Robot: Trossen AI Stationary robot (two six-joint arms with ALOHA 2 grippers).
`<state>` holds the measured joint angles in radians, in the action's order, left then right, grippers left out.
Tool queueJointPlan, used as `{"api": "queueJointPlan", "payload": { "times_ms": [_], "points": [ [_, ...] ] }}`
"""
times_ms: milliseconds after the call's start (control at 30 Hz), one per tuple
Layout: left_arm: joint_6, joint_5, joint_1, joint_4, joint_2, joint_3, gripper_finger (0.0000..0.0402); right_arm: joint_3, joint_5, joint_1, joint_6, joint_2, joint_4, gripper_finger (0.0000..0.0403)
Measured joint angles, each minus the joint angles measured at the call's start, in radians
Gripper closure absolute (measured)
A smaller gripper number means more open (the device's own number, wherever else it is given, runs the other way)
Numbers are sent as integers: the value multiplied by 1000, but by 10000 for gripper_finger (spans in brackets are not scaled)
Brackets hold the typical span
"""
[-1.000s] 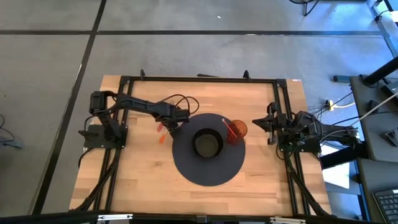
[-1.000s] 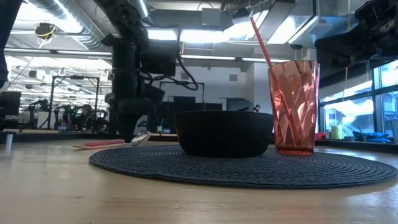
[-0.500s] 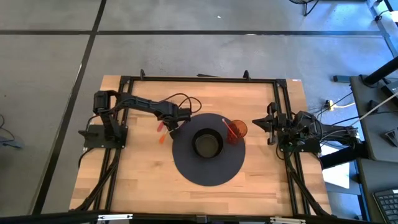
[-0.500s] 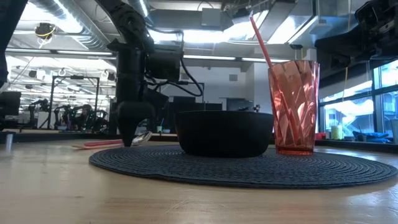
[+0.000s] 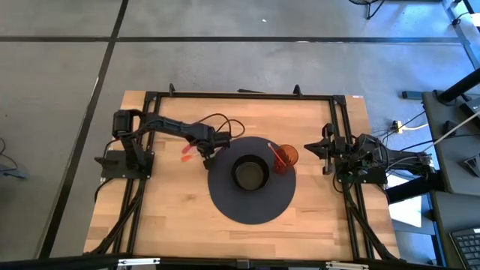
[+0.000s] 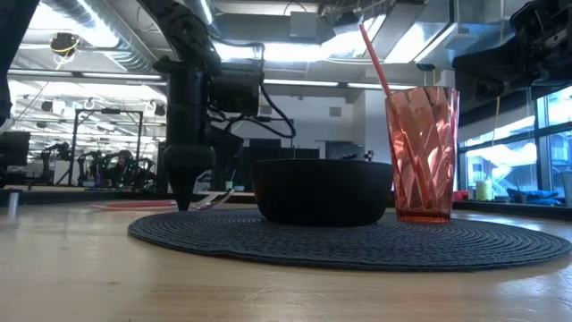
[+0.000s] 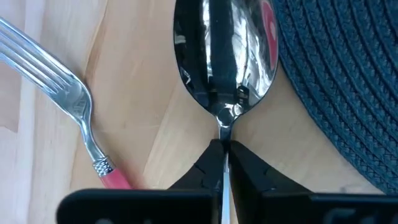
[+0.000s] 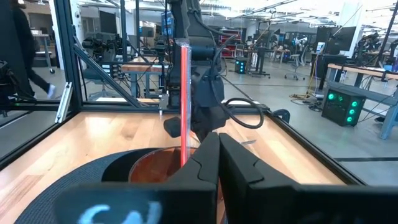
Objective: Pick & Place Utensil
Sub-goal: Put the orange spoon on the black bowl
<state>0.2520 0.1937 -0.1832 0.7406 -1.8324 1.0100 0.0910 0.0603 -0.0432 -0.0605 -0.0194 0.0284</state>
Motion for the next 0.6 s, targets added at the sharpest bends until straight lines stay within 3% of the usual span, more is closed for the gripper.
{"api": "queueJointPlan", "payload": {
  "times_ms": [267,600],
  "points": [
    [16,82,54,7,48,-10,397,0,0,0,0,0,0,398],
    [23,90,91,31,97,-10,398,0,0,0,-5,0,0,398]
  ]
}}
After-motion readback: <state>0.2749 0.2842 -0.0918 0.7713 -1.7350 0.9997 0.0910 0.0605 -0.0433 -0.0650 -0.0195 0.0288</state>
